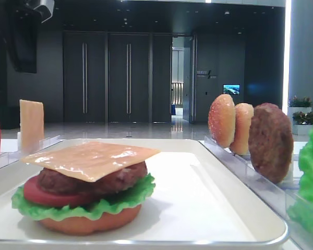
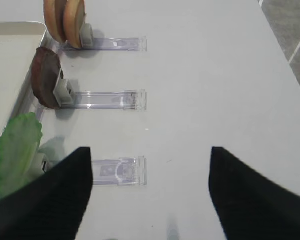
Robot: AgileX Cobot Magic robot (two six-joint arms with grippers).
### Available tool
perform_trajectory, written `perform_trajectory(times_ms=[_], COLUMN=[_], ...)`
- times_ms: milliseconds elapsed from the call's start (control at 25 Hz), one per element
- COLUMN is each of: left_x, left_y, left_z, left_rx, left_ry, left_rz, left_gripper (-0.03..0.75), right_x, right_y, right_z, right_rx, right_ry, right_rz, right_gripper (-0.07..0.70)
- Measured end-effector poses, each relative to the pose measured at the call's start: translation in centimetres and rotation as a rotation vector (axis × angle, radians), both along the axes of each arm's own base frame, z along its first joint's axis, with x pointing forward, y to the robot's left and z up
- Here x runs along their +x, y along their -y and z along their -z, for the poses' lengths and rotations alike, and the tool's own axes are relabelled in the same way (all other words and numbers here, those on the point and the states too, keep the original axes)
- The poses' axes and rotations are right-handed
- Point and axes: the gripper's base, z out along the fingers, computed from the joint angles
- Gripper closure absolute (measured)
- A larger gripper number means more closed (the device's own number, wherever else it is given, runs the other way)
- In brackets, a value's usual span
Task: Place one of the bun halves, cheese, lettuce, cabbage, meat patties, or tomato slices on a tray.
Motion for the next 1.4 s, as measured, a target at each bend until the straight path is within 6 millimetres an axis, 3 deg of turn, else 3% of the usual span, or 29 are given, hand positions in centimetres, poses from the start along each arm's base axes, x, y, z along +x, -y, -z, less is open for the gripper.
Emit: perform_trajectory(times_ms=[160,560,720,840,1120,1400], left_x=[-0.2,0.1,0.5,0.5,-1.0,-1.9], left_y=[-0.3,-1.7,-4.6,-8.0,-14.9,-16.3], left_z=[-0.5,-0.5,-1.2,-2.1,-4.8,-5.8], left_rx=[0.024,0.119,0.162,0.196,0.239,0.246], left_ry=[0.005,0.033,0.063,0.092,0.161,0.184], left_rz=[-0.027,-0.021,-0.085,-0.169,-0.38,-0.431], left_gripper=[0.157,0.142,0.142,0.142,0.142,0.142], right_x=[0.0,0.0,0.0,0.0,0.0,0.0], right_y=[0.0,0.0,0.0,0.0,0.0,0.0], right_z=[0.0,0.0,0.0,0.0,0.0,0.0], right_rx=[0.0,0.0,0.0,0.0,0.0,0.0], right_ry=[0.0,0.0,0.0,0.0,0.0,0.0], right_rz=[0.0,0.0,0.0,0.0,0.0,0.0], right_gripper=[0.159,0.159,0.159,0.159,0.159,0.159])
